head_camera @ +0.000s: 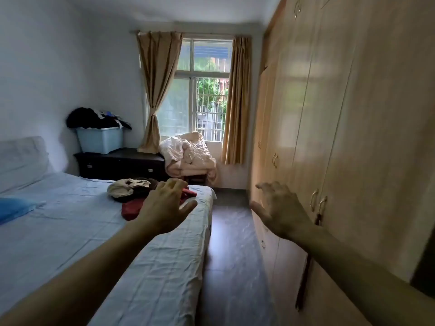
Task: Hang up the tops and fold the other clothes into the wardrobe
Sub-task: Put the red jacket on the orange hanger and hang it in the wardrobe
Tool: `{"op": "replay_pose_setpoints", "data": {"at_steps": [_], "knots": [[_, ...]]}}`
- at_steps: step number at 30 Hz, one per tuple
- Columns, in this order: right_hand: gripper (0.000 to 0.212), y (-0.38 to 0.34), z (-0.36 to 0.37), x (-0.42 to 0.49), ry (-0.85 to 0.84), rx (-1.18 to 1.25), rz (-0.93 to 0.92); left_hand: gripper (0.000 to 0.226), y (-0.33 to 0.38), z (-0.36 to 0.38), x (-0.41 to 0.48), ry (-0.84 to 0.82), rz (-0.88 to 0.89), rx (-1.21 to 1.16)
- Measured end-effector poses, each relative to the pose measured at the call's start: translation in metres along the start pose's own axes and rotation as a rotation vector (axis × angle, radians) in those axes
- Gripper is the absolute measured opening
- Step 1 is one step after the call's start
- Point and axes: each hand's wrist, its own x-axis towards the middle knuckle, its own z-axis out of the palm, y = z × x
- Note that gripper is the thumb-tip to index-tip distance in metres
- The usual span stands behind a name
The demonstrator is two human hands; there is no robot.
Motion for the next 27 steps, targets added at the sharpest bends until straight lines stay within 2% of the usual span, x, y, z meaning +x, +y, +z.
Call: {"op": "replay_pose_setpoints", "data": {"at_steps": [6, 14, 27], "knots": [[0.059, 0.067, 0.046, 0.081, 0.032, 0.015, 0.011, 0.061, 0.019, 0.056, 0.094, -0.048, -0.021, 0.049], [0.062, 0.136, 0.092, 0.186, 0.04, -0.014, -0.01, 0.062, 0.029, 0.125, 0.21, -0.028, -0.009, 0.026], [0.06, 0.183, 0.2, 0.376, -0.041, -0.094, 0.048, 0.064, -0.064, 0.265, 0.389, -0.039, 0.009, -0.039]]}}
